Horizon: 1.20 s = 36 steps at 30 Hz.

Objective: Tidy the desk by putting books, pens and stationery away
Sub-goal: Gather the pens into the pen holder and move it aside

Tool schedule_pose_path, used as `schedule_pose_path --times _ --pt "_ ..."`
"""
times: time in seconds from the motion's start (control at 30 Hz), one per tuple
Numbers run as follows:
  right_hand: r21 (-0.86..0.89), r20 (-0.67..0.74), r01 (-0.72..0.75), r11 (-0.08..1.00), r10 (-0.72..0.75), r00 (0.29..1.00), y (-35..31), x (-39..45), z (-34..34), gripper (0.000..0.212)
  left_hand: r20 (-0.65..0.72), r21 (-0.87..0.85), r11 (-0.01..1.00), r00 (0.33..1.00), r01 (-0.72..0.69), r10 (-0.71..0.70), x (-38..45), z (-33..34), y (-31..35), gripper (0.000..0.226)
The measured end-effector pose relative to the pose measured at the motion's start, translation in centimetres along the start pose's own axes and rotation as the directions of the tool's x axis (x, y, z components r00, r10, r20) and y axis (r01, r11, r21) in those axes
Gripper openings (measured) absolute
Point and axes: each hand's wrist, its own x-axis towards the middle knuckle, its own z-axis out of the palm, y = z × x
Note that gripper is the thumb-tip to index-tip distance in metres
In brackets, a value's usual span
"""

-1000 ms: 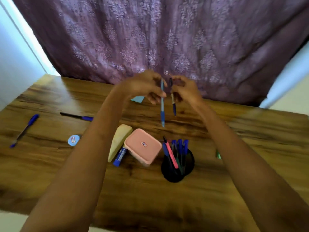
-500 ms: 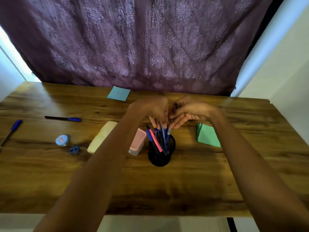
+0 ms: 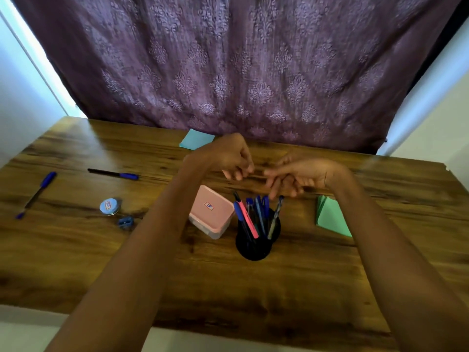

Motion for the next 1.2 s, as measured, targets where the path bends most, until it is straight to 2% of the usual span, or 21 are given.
schedule_pose_path --times 0.1,0.2,0.27,0.43,0.6,0.73,0.83,0.9,0.97,1.07,1.13,1.2 --pt "0.053 -0.214 0.136 0.989 -0.122 0.969 -0.3 1.9 -1.1 0.020 -0.059 -0.002 1.000 0.998 0.011 -0.012 0.6 -1.3 -2.1 0.012" --pt "-0.081 -0.309 0.122 0.989 -0.141 0.940 0.3 4.6 -0.8 0.008 -0.063 -0.011 1.000 0.998 0.024 -0.025 1.6 -2.3 -4.2 0.011" --pt "-0.222 -0.292 0.060 0.973 -0.125 0.948 1.1 6.8 0.2 0.012 -0.076 -0.017 0.999 0.996 0.033 -0.034 2.3 -3.0 -5.7 0.013" --pt "-0.495 -0.072 -0.078 0.865 0.048 0.996 3.1 11.0 3.5 0.027 -0.094 -0.007 0.997 0.992 0.082 -0.082 3.4 -4.9 -10.0 0.016" --pt "-0.676 -0.086 -0.103 0.730 0.062 0.994 3.4 13.5 4.6 0.023 -0.099 -0.031 0.994 0.989 0.109 -0.111 3.9 -5.9 -12.8 0.013" --pt "-0.634 -0.131 -0.125 0.763 0.053 0.990 3.1 13.3 4.1 0.014 -0.057 -0.038 0.995 0.994 0.095 -0.097 4.0 -5.8 -13.6 0.013" --pt "-0.473 -0.162 -0.135 0.871 0.064 0.985 2.6 12.2 2.9 0.011 -0.042 -0.047 0.996 0.997 0.070 -0.072 4.2 -5.9 -13.3 0.013" --pt "-0.377 -0.209 -0.127 0.918 0.049 0.977 2.0 10.8 1.7 0.012 -0.097 0.011 0.999 0.994 0.053 -0.052 4.2 -6.3 -13.5 0.012" --pt "-0.345 -0.288 -0.064 0.937 -0.040 0.957 1.1 9.0 0.5 0.019 -0.218 0.153 0.986 0.975 0.071 -0.037 4.2 -7.1 -14.7 0.011" --pt "-0.312 -0.375 0.030 0.949 -0.153 0.914 -1.5 5.2 -0.9 0.021 -0.372 0.302 0.911 0.914 0.282 -0.160 3.2 -8.6 -17.8 0.020" --pt "-0.321 -0.370 0.060 0.945 -0.183 0.911 -3.5 2.3 -1.1 0.015 -0.440 0.431 0.774 0.857 0.464 -0.268 1.6 -8.8 -19.7 0.033" --pt "-0.347 -0.361 0.070 0.935 -0.202 0.911 -5.2 -0.3 -0.7 0.014 -0.481 0.432 0.691 0.796 0.579 -0.367 -0.2 -8.3 -21.2 0.039"
